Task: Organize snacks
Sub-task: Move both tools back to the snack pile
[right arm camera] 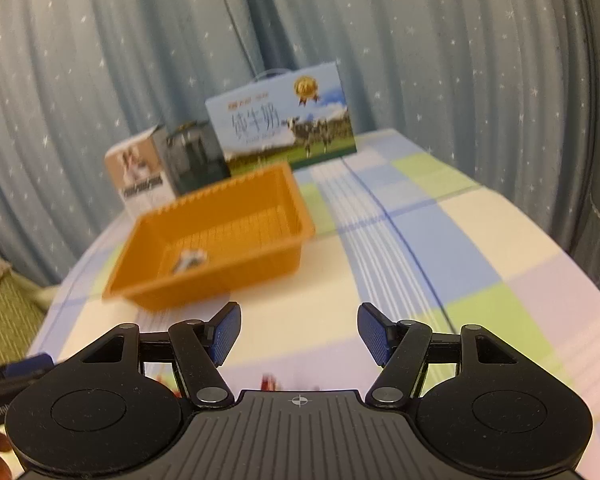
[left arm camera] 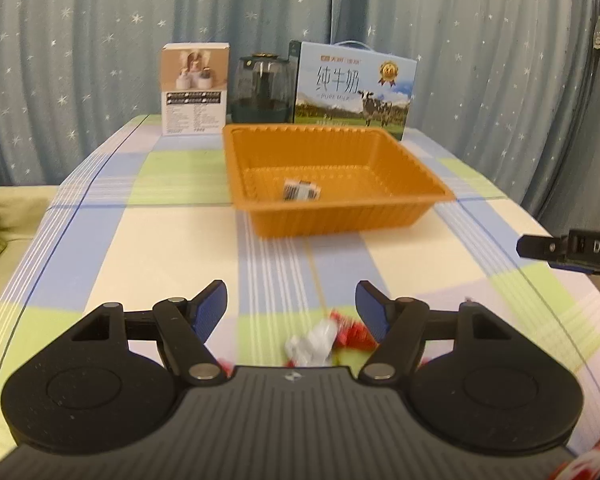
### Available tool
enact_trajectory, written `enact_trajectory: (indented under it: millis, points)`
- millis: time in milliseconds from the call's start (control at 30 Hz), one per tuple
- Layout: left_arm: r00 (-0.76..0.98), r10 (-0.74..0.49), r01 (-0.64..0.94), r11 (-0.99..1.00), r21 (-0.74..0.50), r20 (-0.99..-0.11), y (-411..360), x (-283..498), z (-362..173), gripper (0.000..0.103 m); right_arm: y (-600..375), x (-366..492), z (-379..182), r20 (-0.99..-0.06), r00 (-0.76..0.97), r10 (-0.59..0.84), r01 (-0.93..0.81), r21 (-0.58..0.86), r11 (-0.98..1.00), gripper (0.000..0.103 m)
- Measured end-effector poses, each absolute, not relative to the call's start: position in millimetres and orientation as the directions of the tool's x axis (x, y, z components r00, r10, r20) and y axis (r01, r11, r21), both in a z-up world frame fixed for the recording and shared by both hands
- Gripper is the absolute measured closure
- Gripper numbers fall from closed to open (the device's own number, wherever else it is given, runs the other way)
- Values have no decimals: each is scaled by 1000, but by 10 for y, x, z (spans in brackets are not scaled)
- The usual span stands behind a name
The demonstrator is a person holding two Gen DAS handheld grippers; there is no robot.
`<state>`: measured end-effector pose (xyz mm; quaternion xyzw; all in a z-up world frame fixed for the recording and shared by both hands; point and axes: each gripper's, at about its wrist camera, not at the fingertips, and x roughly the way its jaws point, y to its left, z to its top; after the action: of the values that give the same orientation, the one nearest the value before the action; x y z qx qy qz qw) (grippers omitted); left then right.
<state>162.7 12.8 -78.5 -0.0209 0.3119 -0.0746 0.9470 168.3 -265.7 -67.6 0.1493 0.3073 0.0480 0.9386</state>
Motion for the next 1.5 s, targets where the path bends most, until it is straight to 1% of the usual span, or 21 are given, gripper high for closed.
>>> enact_trajectory:
  millis: [233, 433, 567, 733, 833, 1000, 1100, 1167, 1233, 1300, 1367, 1467, 1500]
  points:
    - [779, -188, 191, 980, -58, -598, 211, 1334, -849, 35, -2599, 1382, -888, -618, 765, 181, 17, 301, 954, 38]
    - [737, -224, 315, 949, 30, -637, 239, 1246, -894, 35, -2509, 1327, -902, -624, 756, 199, -4, 300, 954, 38]
    - [717, -207, 394, 908, 141, -665, 261, 1282, -919, 36, -2370, 1335, -901, -625, 747, 228, -51, 288, 956, 38]
    - [673, -220, 531, 809, 254, -706, 272, 1417, -998, 37, -2211, 1342, -962, -637, 729, 250, -102, 260, 960, 38]
    - [657, -248, 593, 753, 286, -712, 262, 1489, -1058, 37, -2182, 1357, -998, -646, 721, 251, -102, 259, 960, 38]
    - [636, -247, 634, 707, 313, -732, 213, 1638, -1158, 41, -2163, 1381, -1041, -656, 711, 252, -107, 253, 961, 38]
    - [606, -252, 663, 684, 304, -755, 189, 1690, -1223, 46, -2148, 1390, -1061, -661, 707, 252, -113, 246, 963, 38]
    - [593, -248, 667, 683, 296, -766, 179, 1701, -1267, 57, -2144, 1395, -1070, -662, 706, 252, -113, 246, 963, 38]
    - [583, -247, 669, 686, 285, -774, 176, 1694, -1296, 64, -2130, 1395, -1068, -661, 706, 254, -122, 240, 963, 38]
    - [574, -251, 662, 702, 262, -779, 189, 1691, -1295, 69, -2097, 1393, -1064, -658, 708, 258, -142, 225, 964, 38]
    - [561, -255, 645, 732, 222, -788, 212, 1706, -1282, 75, -2029, 1392, -1066, -662, 698, 272, -184, 202, 962, 38]
    - [557, -250, 608, 773, 183, -792, 243, 1696, -1263, 81, -1861, 1385, -1083, -681, 661, 315, -304, 141, 942, 38]
    - [558, -250, 593, 787, 169, -792, 259, 1692, -1252, 81, -1798, 1376, -1092, -687, 649, 326, -347, 114, 931, 38]
